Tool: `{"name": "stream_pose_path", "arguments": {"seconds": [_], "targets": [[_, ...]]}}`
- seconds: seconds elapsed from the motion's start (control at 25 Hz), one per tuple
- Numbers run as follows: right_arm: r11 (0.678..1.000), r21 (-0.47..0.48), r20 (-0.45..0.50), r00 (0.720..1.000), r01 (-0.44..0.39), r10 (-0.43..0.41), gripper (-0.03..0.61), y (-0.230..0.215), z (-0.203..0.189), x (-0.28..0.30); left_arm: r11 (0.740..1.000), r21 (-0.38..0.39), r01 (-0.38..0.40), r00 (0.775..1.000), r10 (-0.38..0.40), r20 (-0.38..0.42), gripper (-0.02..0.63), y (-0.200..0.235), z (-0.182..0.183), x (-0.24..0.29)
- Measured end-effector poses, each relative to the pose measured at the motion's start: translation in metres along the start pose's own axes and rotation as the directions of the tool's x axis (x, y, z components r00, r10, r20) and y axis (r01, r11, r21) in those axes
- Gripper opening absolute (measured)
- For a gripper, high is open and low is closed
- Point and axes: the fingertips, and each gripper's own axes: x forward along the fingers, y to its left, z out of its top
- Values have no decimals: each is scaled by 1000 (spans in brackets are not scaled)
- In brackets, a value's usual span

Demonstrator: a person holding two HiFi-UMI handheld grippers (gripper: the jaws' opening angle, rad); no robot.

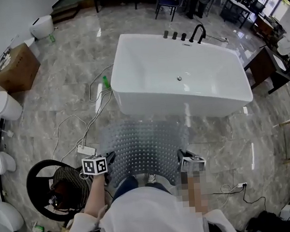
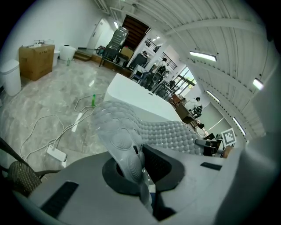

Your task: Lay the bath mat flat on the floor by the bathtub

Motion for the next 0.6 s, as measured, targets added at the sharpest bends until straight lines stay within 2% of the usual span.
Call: {"name": "stream_pose_path", "arguments": {"seconds": [0.28,0.6], "targets": [[997,49,10,998,56,-56,35,24,3,14,999,41,33,999,-31,-42,40,33,26,2],[995,30,-1,995,96,-96,37,25,13,50,995,76,69,995,-63,-74,40,59,55,35]]}}
